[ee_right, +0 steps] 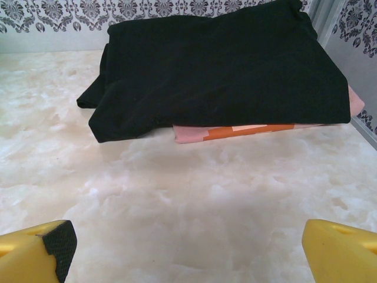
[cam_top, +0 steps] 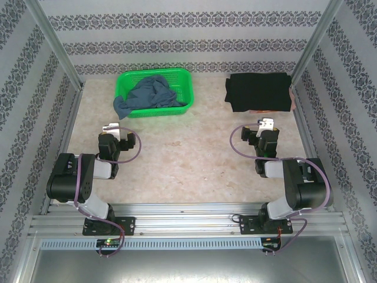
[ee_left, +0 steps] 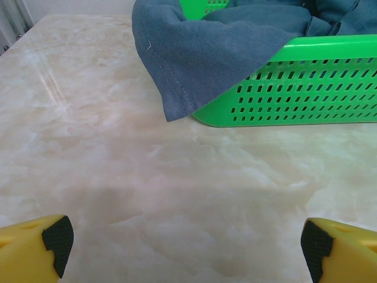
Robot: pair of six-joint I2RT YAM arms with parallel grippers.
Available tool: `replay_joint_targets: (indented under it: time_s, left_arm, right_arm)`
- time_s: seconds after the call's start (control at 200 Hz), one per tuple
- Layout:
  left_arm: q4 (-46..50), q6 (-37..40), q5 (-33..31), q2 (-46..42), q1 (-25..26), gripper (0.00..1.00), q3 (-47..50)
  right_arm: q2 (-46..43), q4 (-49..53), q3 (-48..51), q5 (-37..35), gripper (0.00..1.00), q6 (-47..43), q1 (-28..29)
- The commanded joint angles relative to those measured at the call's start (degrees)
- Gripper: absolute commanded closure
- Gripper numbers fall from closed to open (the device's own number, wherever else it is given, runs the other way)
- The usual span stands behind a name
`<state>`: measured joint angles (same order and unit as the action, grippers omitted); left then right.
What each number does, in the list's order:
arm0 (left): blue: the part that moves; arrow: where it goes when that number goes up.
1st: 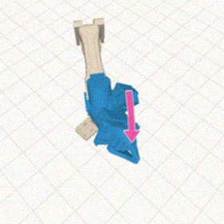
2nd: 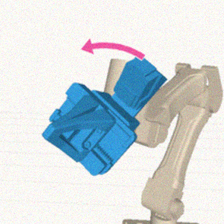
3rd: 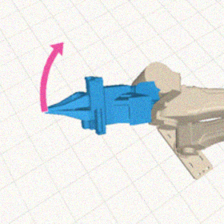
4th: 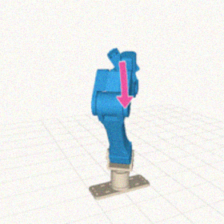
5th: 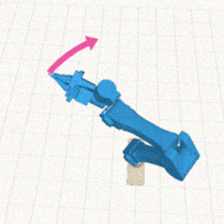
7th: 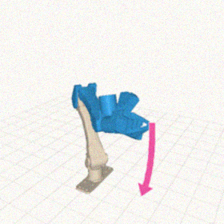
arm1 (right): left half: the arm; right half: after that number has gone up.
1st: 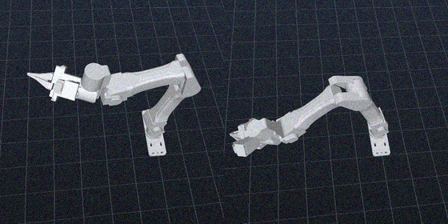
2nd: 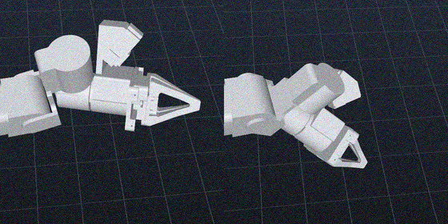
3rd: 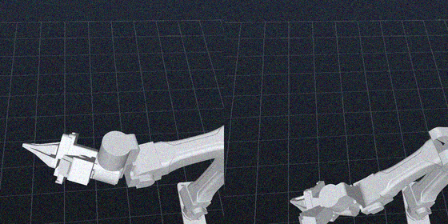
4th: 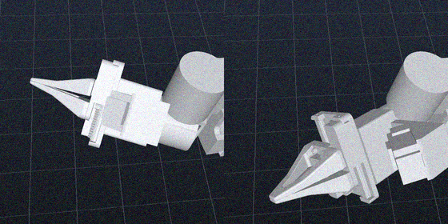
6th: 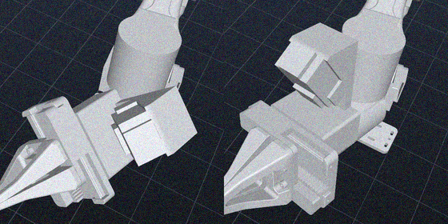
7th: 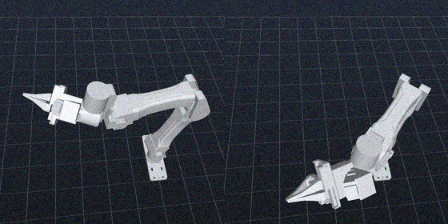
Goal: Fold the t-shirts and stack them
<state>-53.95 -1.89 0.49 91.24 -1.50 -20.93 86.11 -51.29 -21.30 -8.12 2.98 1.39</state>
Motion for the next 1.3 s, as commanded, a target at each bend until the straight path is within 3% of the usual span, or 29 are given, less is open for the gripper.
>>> replay_joint_targets:
  time_s: [0.0, 0.055, 0.105, 0.155, 0.23, 0.315, 0.425, 0.575, 0.764, 1.059, 1.149, 1.299]
  left_arm:
    - [0.85, 0.48, -0.67, -0.86, 0.53, 0.0, -1.04]
    - [2.72, 0.95, 0.05, -2.9, 0.52, 0.0, -1.66]
    - [10.95, 1.94, 1.44, -8.47, 0.76, 0.0, -3.54]
    - [20.47, 0.86, -0.39, -15.89, 1.38, 0.0, -5.84]
    - [36.24, -5.2, -3.6, -26.59, 1.41, 0.0, -11.47]
    - [55.27, -11.44, -5.95, -32.24, 1.49, 0.0, -22.75]
    - [73.33, -14.97, -6.59, -27.86, 1.35, 0.0, -38.93]
    - [89.36, -12.78, -4.31, -11.6, 0.63, 0.0, -59.66]
    - [97.66, -13.43, 5.86, 8.32, -3.93, 0.0, -79.7]
    - [92.75, -10.82, 1.76, 23.13, -4.97, 0.02, -86.24]
    - [90.9, -11.44, 0.84, 26.12, -6.06, 0.14, -87.28]
    - [90.5, -13.67, -0.05, 31.23, -8.07, 0.14, -93.4]
  right_arm:
    - [0.22, -2.18, 0.14, -1.31, 0.02, 0.18, 0.31]
    - [-2.42, -0.07, 0.09, -1.99, 0.02, -0.12, 0.6]
    - [-7.33, 5.88, -1.34, -5.86, 0.02, -1.52, 3.27]
    - [-15.06, 20.9, -5.29, -5.63, 0.02, 0.13, 4.35]
    - [-23.49, 42.67, -13.2, -3.97, 0.02, 10.21, 4.67]
    - [-27.75, 60.51, -23.4, 6.45, 0.02, 17.49, 5.83]
    - [-23.76, 73.35, -37.02, 11.68, 0.02, 20.47, 12.52]
    - [-8.93, 83.39, -55.69, 19.5, 0.02, 24.43, 19.63]
    - [10.88, 87.26, -75.42, 25.65, 0.02, 26.79, 25.9]
    - [38.7, 89.74, -101.74, 24.5, 0.04, 31.46, 28.66]
    - [44.75, 91.64, -108.37, 21.93, 0.05, 31.81, 28.93]
    - [52.9, 93.6, -115.99, 20.36, 0.06, 34.1, 28.57]
